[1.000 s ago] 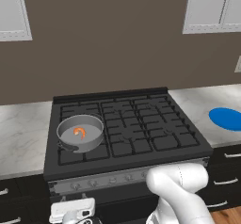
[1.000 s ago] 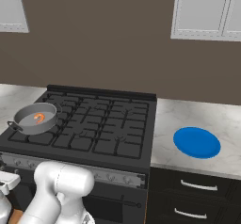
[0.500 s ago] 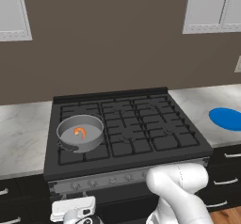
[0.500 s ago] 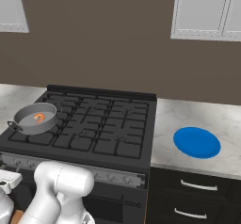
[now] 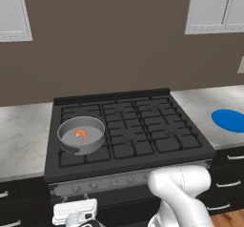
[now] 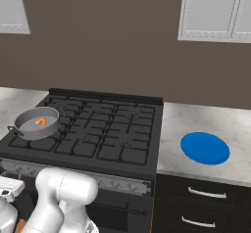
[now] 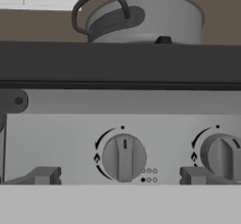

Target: Retrieve the frozen meat and place it in the pot on a burner. Then turn the burner on.

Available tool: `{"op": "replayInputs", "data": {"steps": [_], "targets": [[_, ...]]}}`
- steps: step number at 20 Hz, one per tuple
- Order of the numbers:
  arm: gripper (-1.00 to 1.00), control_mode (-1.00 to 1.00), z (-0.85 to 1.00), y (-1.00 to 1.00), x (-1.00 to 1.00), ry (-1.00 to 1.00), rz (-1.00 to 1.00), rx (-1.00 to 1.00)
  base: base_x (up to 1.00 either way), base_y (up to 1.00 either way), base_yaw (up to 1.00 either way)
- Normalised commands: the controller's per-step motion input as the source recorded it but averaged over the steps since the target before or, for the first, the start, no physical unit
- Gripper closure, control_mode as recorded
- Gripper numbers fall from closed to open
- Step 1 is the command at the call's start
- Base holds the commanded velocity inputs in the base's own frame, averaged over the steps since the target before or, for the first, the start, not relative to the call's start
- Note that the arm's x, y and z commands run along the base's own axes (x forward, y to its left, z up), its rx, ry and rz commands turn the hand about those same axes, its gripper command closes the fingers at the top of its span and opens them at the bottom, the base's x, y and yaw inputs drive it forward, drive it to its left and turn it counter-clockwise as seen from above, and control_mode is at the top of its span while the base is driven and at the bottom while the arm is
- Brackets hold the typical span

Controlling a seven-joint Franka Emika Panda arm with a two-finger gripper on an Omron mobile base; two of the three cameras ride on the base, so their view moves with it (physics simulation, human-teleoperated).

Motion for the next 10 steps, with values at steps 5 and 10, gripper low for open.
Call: {"op": "replayInputs", "data": {"steps": [5, 10], "targets": [[-1.00, -1.00, 0.00, 0.00, 0.06, 0.00, 0.00, 0.00, 0.00, 0.00, 0.00], [-1.00, -1.00, 0.00, 0.00, 0.10, 0.00, 0.00, 0.00, 0.00, 0.00, 0.00]]}}
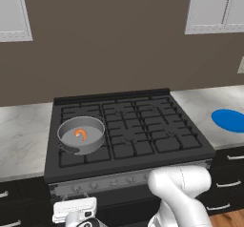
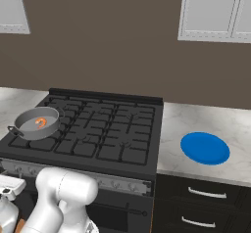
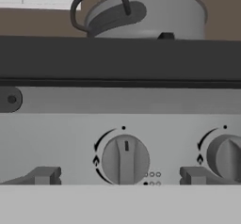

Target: Retrieve the frozen meat and place it in the pot on a burner. Then turn the burner on.

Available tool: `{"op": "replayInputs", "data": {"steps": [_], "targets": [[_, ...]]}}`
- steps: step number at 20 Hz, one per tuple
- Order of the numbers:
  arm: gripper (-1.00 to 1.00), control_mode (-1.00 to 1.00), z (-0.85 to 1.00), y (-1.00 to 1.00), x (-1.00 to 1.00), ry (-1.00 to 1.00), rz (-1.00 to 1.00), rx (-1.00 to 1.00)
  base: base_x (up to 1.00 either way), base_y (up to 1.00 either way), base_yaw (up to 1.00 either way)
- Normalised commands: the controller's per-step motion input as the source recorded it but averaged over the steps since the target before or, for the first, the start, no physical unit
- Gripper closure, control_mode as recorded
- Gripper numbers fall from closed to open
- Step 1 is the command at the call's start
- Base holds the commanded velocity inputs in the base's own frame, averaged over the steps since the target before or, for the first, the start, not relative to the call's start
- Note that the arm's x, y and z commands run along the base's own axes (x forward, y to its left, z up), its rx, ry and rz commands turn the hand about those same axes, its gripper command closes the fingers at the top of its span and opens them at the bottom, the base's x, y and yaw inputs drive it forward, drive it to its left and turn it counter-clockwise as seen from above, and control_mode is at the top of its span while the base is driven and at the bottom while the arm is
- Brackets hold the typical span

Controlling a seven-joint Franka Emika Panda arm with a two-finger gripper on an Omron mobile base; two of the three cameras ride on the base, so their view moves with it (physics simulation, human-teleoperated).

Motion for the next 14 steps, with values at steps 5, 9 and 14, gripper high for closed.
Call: {"op": "replayInputs", "data": {"steps": [5, 9, 14], "targets": [[-1.00, -1.00, 0.00, 0.00, 0.08, 0.00, 0.00, 0.00, 0.00, 0.00, 0.00], [-1.00, -1.00, 0.00, 0.00, 0.14, -0.01, 0.00, 0.00, 0.00, 0.00, 0.00], [-1.00, -1.00, 0.00, 0.00, 0.17, -0.03, 0.00, 0.00, 0.00, 0.00, 0.00]]}}
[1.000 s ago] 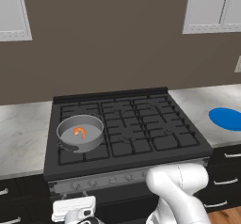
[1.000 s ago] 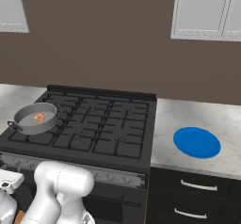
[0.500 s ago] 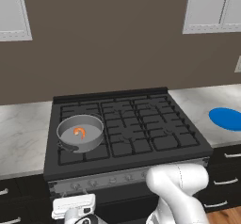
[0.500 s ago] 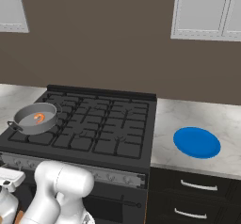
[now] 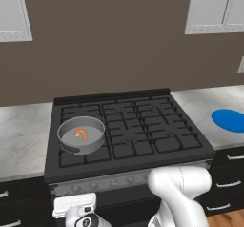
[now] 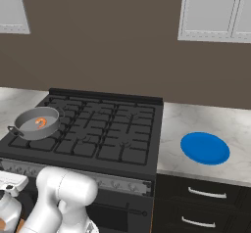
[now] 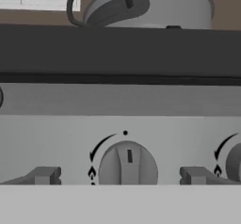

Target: Retrieve the frozen meat and place it in the pot on a burner. Then turn the burner on.

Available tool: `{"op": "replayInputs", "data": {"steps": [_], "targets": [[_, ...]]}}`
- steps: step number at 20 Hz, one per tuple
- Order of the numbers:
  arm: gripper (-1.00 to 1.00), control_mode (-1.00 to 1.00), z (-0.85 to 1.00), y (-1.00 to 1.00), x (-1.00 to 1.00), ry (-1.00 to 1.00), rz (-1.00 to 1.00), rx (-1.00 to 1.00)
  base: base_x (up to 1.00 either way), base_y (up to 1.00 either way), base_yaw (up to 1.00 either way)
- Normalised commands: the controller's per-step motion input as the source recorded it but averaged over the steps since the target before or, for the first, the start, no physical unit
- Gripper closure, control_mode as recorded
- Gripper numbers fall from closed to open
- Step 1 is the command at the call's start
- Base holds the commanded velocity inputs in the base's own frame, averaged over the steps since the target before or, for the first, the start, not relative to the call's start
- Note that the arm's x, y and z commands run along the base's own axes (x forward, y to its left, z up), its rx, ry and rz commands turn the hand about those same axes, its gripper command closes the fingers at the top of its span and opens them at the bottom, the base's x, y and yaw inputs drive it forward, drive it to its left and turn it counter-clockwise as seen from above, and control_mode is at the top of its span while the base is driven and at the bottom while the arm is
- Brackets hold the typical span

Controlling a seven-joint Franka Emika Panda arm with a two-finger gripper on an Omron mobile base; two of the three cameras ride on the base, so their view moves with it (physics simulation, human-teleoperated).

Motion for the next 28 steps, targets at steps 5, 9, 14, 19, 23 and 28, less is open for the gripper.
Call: {"op": "replayInputs", "data": {"steps": [5, 9, 14, 19, 23, 28], "targets": [[-1.00, -1.00, 0.00, 0.00, 0.10, 0.00, 0.00, 0.00, 0.00, 0.00, 0.00], [-1.00, -1.00, 0.00, 0.00, 0.00, 0.00, 0.00, 0.00, 0.00, 0.00, 0.00], [-1.00, -1.00, 0.00, 0.00, 0.04, 0.00, 0.00, 0.00, 0.00, 0.00, 0.00], [1.00, -1.00, 0.00, 0.00, 0.00, 0.00, 0.00, 0.00, 0.00, 0.00, 0.00], [1.00, -1.00, 0.00, 0.00, 0.00, 0.00, 0.00, 0.00, 0.00, 0.00, 0.00], [1.00, -1.00, 0.00, 0.00, 0.00, 0.00, 0.00, 0.00, 0.00, 0.00, 0.00]]}}
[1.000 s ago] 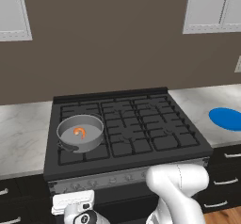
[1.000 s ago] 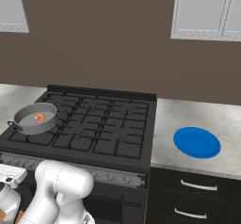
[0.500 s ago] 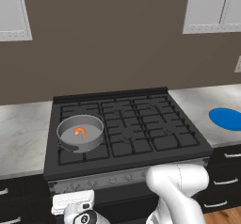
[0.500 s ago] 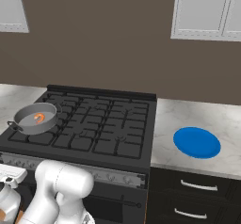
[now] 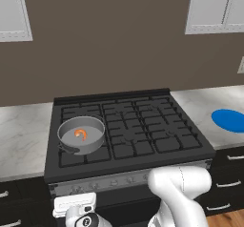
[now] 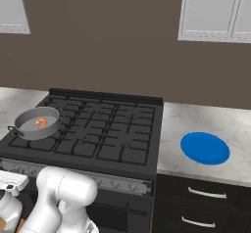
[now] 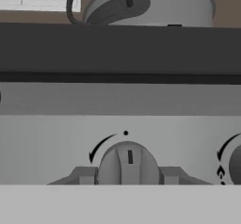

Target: Retrieve the frozen meat and place it in the pot on a burner. Then turn the burner on.

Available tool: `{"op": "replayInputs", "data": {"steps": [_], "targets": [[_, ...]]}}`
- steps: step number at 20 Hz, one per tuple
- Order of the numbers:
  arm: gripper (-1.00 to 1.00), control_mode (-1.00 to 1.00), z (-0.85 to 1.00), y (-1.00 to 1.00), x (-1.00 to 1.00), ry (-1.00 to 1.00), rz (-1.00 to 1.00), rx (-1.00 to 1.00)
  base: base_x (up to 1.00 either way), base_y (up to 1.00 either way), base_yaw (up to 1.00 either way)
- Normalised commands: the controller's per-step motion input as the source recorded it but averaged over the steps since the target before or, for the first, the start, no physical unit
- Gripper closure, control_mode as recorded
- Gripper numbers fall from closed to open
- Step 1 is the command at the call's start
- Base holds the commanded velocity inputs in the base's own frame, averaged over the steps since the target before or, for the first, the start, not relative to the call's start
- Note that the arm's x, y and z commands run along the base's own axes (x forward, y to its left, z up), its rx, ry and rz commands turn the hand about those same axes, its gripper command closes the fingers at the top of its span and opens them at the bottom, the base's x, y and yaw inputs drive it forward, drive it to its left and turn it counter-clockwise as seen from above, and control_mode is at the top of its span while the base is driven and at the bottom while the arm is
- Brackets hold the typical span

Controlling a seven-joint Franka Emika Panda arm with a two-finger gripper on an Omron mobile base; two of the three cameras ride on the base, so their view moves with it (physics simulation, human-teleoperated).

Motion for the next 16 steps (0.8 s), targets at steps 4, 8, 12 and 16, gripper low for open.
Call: {"op": "replayInputs", "data": {"steps": [4, 8, 12, 16], "targets": [[1.00, -1.00, 0.00, 0.00, 0.00, 0.00, 0.00, 0.00, 0.00, 0.00, 0.00], [1.00, -1.00, 0.00, -0.04, 0.03, 0.00, 0.02, -0.02, 0.00, 0.00, 0.00], [1.00, -1.00, 0.00, 0.00, 0.00, -0.01, 0.07, -0.11, 0.00, 0.00, 0.00], [1.00, -1.00, 0.00, 0.00, 0.00, -0.01, 0.13, -0.23, 0.00, 0.00, 0.00]]}}
